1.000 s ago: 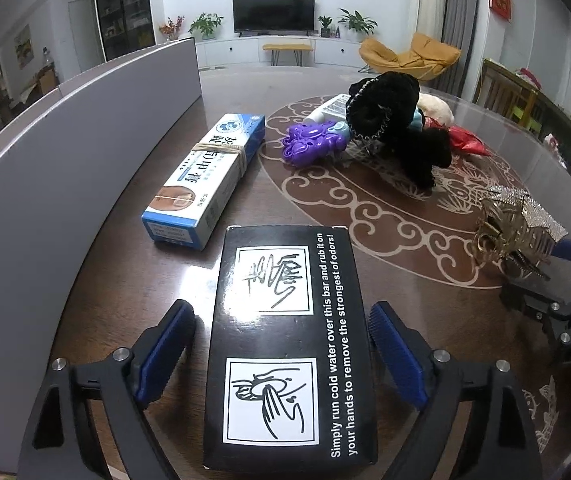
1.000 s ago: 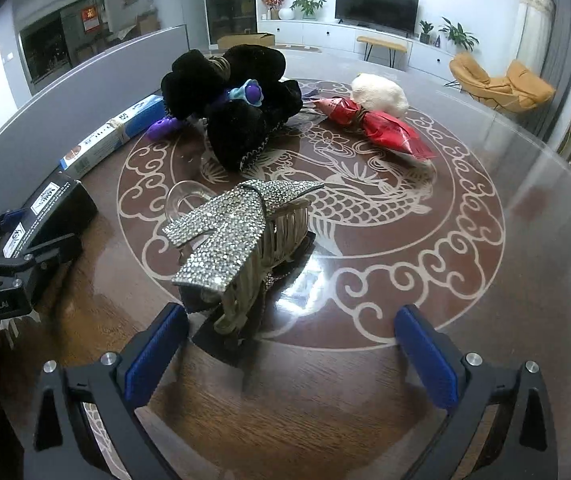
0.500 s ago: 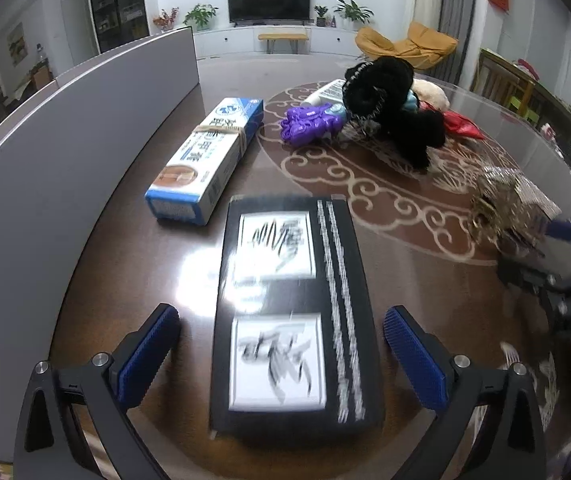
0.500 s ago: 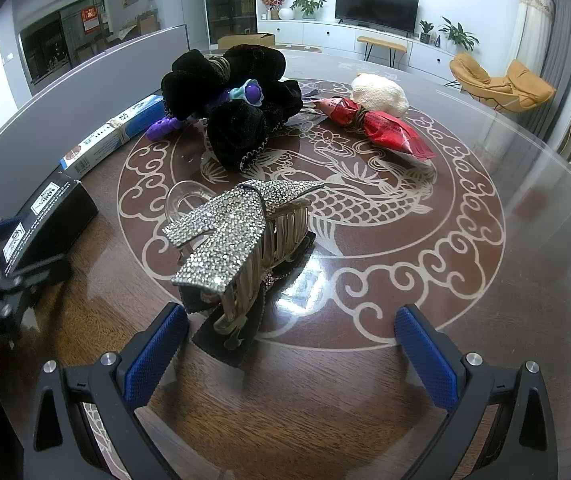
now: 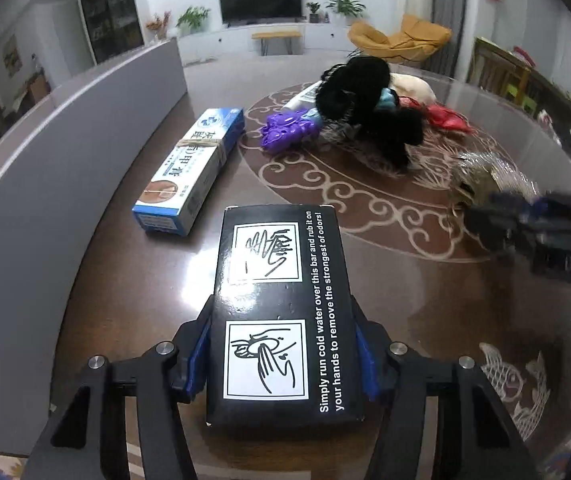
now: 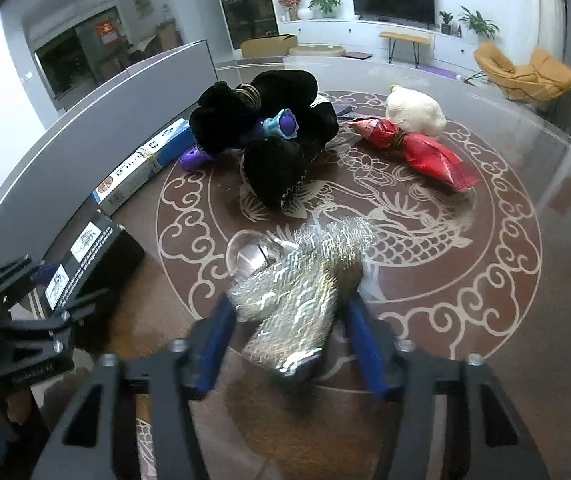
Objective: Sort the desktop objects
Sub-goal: 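Grasp and lift the silver hair clip with the right gripper while the left gripper holds the black box, then carry both grippers over the cardboard-floored bin and open them to drop the box and clip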
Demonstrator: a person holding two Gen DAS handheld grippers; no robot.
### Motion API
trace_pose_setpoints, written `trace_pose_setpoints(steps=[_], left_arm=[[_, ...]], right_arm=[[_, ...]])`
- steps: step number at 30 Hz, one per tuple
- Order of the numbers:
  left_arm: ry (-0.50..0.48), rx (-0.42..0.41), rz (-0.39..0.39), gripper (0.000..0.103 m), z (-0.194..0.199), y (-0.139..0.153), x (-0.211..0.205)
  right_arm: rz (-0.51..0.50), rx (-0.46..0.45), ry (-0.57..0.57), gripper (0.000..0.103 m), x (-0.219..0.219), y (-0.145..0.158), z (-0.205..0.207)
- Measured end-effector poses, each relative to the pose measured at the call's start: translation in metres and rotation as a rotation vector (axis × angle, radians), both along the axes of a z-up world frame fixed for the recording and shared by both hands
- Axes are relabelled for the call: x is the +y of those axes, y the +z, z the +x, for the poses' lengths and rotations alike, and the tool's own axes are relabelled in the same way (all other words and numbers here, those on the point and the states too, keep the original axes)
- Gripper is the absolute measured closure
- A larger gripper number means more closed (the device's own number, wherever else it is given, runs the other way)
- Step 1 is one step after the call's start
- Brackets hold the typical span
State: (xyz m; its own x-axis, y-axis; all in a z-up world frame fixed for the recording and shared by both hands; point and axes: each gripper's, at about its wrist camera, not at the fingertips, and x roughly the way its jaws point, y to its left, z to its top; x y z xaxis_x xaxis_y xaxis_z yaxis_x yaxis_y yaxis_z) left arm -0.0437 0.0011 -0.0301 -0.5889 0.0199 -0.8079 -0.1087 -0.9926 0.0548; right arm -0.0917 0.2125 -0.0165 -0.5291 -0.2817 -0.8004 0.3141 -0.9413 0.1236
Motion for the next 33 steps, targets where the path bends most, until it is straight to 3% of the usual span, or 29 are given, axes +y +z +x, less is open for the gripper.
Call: trace_pose_setpoints(steps=[4,9,11,12,13,15,18,20,21,22,28,33], left_arm=[[-0.017,0.011,0.063,0.045,0.019,0.006,-0.008],[0.003,0.004,0.113,0.045,0.031,0.009,-0.020],[0.009,0.005,0.125,0.045,0.036,0.009,-0.024],[0.011,0.006,0.128,0.045,0.039,0.008,-0.025],[0.014,0.006,0.132,0.045,0.041,0.007,-0.025],[0.021,0.007,0.144,0.045,0.042,0.006,-0.025],[0.026,-0.002,0.159,0.045,0.040,0.003,-0.024],[0.022,-0.009,0.163,0.045,0.039,0.002,-0.023],[0.019,-0.010,0.162,0.045,0.040,0.002,-0.022],[0.016,-0.009,0.164,0.045,0.042,0.002,-0.022],[0.026,0.022,0.232,0.045,0.050,0.023,-0.038],[0.043,0.091,0.303,0.045,0.054,0.068,-0.061]], right_arm=[[0.023,0.059,0.022,0.068,-0.002,0.016,0.017],[0.058,0.018,0.051,0.068,-0.005,0.015,0.023],[0.060,0.006,0.065,0.045,-0.005,0.015,0.025],[0.071,0.016,0.061,0.019,-0.005,0.013,0.028],[0.083,0.045,0.054,0.005,-0.004,0.016,0.032],[0.087,0.103,0.039,0.004,-0.005,0.022,0.038],[0.074,0.082,0.028,0.004,-0.011,0.021,0.027],[0.074,0.058,0.016,0.006,-0.016,0.014,0.012],[0.073,0.033,0.008,0.035,-0.017,0.007,0.004],[0.060,0.003,-0.006,0.054,-0.015,0.002,-0.003],[0.000,0.062,-0.024,0.055,-0.002,0.023,0.010],[-0.033,0.116,0.037,0.055,-0.019,0.059,0.020]])
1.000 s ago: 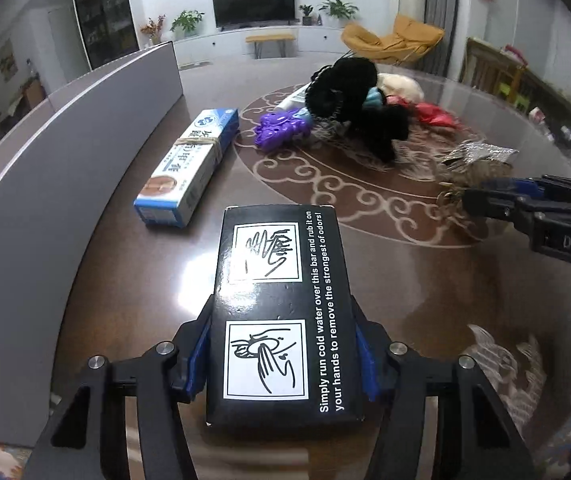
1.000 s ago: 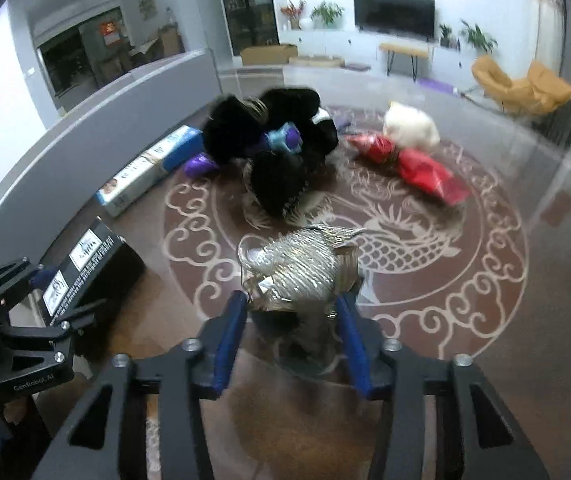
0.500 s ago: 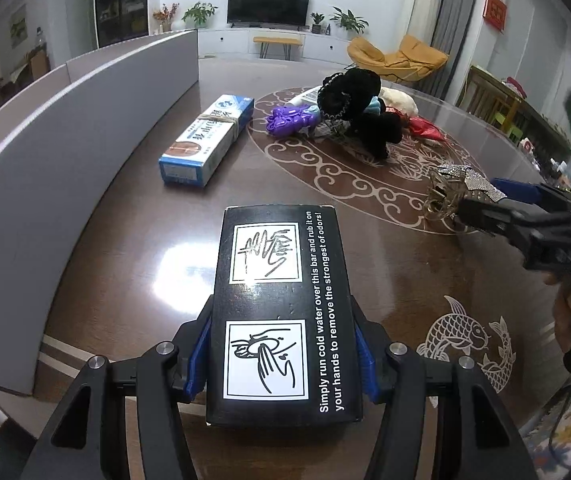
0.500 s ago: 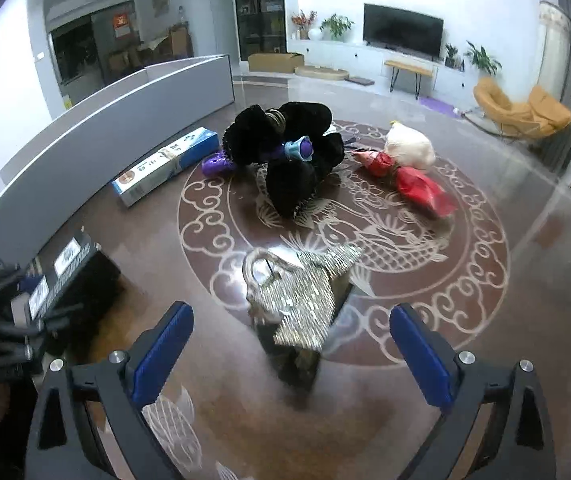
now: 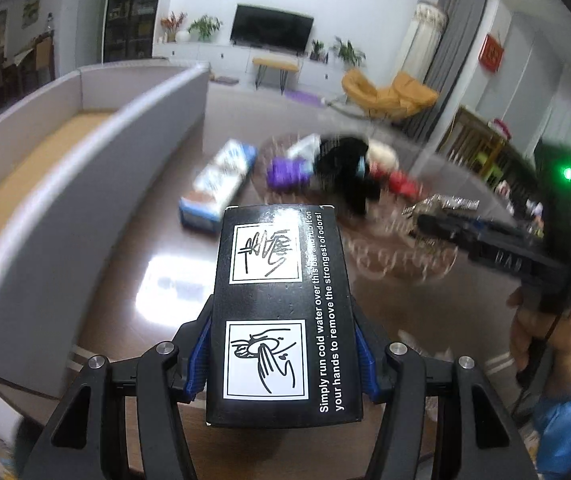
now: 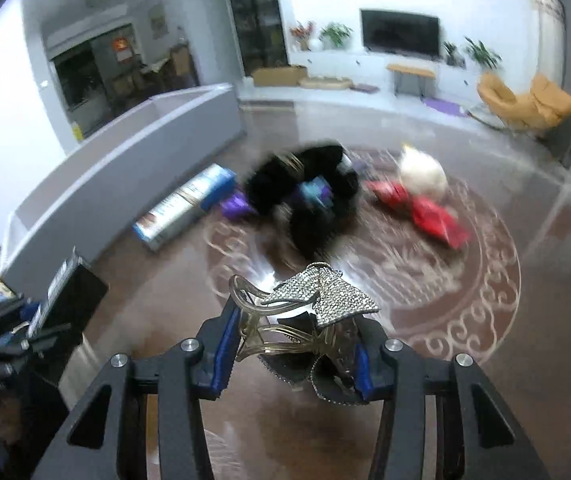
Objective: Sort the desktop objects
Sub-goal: 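Carry both grippers over the cardboard-floored bin and open them to drop the box and clip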
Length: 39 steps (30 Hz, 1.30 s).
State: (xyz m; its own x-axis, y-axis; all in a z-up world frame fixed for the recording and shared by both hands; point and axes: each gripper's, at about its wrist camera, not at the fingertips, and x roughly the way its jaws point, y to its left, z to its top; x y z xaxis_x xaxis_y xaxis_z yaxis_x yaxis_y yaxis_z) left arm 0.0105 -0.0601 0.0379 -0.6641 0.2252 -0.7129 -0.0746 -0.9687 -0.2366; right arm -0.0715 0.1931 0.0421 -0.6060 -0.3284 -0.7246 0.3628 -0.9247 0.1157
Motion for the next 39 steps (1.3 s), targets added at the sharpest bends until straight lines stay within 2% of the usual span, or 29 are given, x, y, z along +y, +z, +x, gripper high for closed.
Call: trace_pose_setpoints(steps=[5,8,13,16,19,22,25,26,28,30,32,35,39], left_arm=[[0.073,0.056,0.037,0.045,0.006,0.047,-0.056],[0.148,0.066,0.006,0.045,0.004,0.064,-0.100],[0.308,-0.008,-0.055,0.045,-0.015,0.064,-0.186],[0.365,-0.084,-0.061,0.045,-0.028,0.048,-0.224],[0.386,-0.152,-0.083,0.045,-0.039,0.031,-0.245],[0.380,-0.187,-0.090,0.045,-0.048,0.018,-0.254],[0.380,-0.208,-0.104,0.046,-0.056,0.010,-0.259],[0.402,-0.215,-0.123,0.043,-0.059,0.008,-0.263],[0.425,-0.200,-0.113,0.040,-0.061,0.006,-0.271],[0.449,-0.180,-0.075,0.029,-0.057,0.006,-0.276],[0.482,-0.150,-0.058,0.024,-0.051,0.008,-0.278],[0.490,-0.095,-0.051,0.024,-0.040,0.015,-0.267],[0.404,-0.020,-0.055,0.024,-0.032,0.031,-0.225]], right_arm=[[-0.079,0.037,0.091,0.055,-0.048,0.043,0.000],[-0.126,0.054,0.168,0.055,-0.090,0.065,-0.002],[-0.224,0.044,0.342,0.055,-0.192,0.095,-0.008],[-0.216,0.017,0.426,0.055,-0.250,0.093,-0.011],[-0.126,-0.039,0.485,0.055,-0.315,0.071,-0.024],[-0.028,-0.086,0.506,0.055,-0.358,0.043,-0.035],[0.021,-0.125,0.513,0.052,-0.382,0.024,-0.043],[0.027,-0.142,0.513,0.051,-0.387,0.018,-0.047],[0.012,-0.148,0.488,0.031,-0.390,0.014,-0.055],[-0.034,-0.129,0.450,0.021,-0.380,0.019,-0.061],[-0.094,-0.103,0.417,0.017,-0.362,0.026,-0.064],[-0.116,-0.028,0.377,0.012,-0.329,0.036,-0.060],[-0.106,0.082,0.293,0.002,-0.268,0.037,-0.042]])
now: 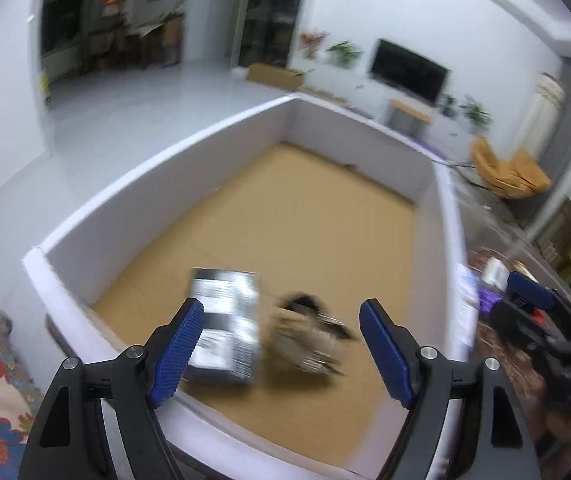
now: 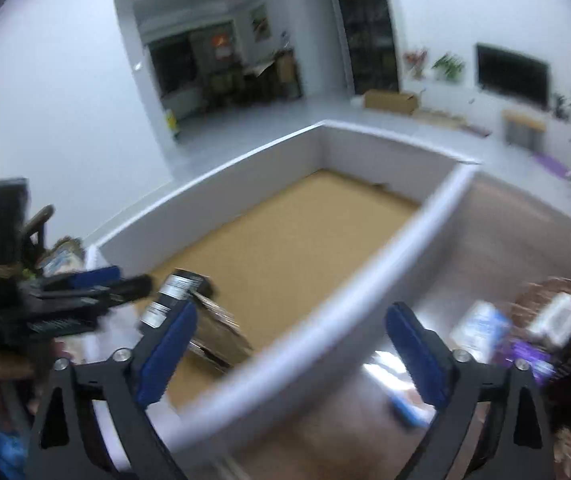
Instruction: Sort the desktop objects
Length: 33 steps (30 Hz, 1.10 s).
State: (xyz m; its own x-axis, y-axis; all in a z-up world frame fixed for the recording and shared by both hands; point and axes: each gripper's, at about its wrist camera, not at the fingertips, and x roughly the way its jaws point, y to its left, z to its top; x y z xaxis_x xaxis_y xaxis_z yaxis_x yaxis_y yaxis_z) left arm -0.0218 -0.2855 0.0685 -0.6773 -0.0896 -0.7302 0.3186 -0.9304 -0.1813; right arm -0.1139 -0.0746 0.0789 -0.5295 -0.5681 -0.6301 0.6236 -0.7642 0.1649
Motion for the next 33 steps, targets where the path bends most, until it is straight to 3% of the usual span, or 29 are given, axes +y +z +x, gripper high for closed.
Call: trace_pose_setpoints(steps=[5,7,8,9,12,16,19,23,26,33], left_arm=[[-0.252,0.042,0.049,0.023,0.006,0.009,0.092],[-0.350,0.036,0.057,0.017,0.008,0.004,0.137],[-0.383,0.025,0.063,0.006,0.009,-0.002,0.155],[-0.427,0.005,0.072,0.002,0.008,-0.014,0.180],[-0.499,-0.067,0.039,0.002,0.006,-0.048,0.228],[-0.509,-0.126,-0.039,0.002,-0.011,-0.095,0.267],[-0.467,-0.114,-0.077,0.002,-0.027,-0.114,0.279],[-0.472,-0.113,-0.109,0.002,-0.053,-0.115,0.291],[-0.478,-0.126,-0.184,0.000,-0.055,-0.112,0.299],[-0.501,-0.125,-0.173,0.000,-0.064,-0.109,0.302]], right_arm=[[0.108,0.064,-0.165,0.000,0.103,-0.029,0.013],[0.181,0.053,-0.232,0.000,0.147,-0.046,0.016],[0.215,0.043,-0.265,0.000,0.169,-0.054,0.018],[0.247,0.031,-0.298,0.000,0.188,-0.063,0.021],[0.310,-0.020,-0.392,0.000,0.251,-0.083,0.026],[0.331,-0.073,-0.480,0.000,0.299,-0.102,0.033],[0.294,-0.105,-0.506,0.000,0.311,-0.104,0.038],[0.276,-0.160,-0.539,0.000,0.315,-0.112,0.029],[0.260,-0.176,-0.589,0.000,0.319,-0.114,0.016],[0.261,-0.178,-0.607,0.000,0.317,-0.115,0.005]])
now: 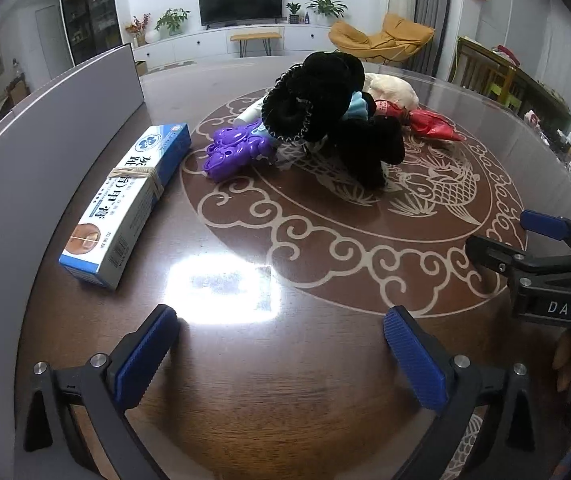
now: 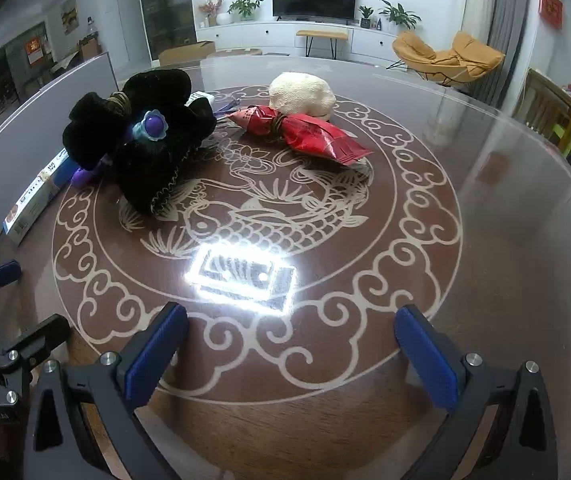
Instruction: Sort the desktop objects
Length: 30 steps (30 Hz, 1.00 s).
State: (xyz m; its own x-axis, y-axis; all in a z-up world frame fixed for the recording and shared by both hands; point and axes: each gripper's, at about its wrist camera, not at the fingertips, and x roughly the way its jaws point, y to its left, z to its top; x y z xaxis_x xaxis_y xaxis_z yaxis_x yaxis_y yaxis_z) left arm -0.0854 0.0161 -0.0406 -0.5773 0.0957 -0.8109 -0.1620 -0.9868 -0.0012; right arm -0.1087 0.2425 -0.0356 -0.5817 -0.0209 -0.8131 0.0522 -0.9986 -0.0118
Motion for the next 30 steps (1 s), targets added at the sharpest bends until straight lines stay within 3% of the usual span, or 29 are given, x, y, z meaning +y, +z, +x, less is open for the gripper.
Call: trace_pose_setpoints(steps=[19,22,30], left_arm=[[-0.002,0.003,0.000,0.000,0.000,-0.001,0.000],[-0.061,0.000,-0.003,0.000,-0.019,-0.002,-0.001],[-0.055,0.001,-0.002,0.000,-0.024,-0.003,-0.006]], right_arm=[[-0.004,0.000,0.000,0.000,0.001,-0.001,-0.002],[-0.004,0.000,0.000,0.000,0.001,-0.001,-0.002],[-0.004,0.000,0.000,0.000,0.001,-0.001,-0.001]])
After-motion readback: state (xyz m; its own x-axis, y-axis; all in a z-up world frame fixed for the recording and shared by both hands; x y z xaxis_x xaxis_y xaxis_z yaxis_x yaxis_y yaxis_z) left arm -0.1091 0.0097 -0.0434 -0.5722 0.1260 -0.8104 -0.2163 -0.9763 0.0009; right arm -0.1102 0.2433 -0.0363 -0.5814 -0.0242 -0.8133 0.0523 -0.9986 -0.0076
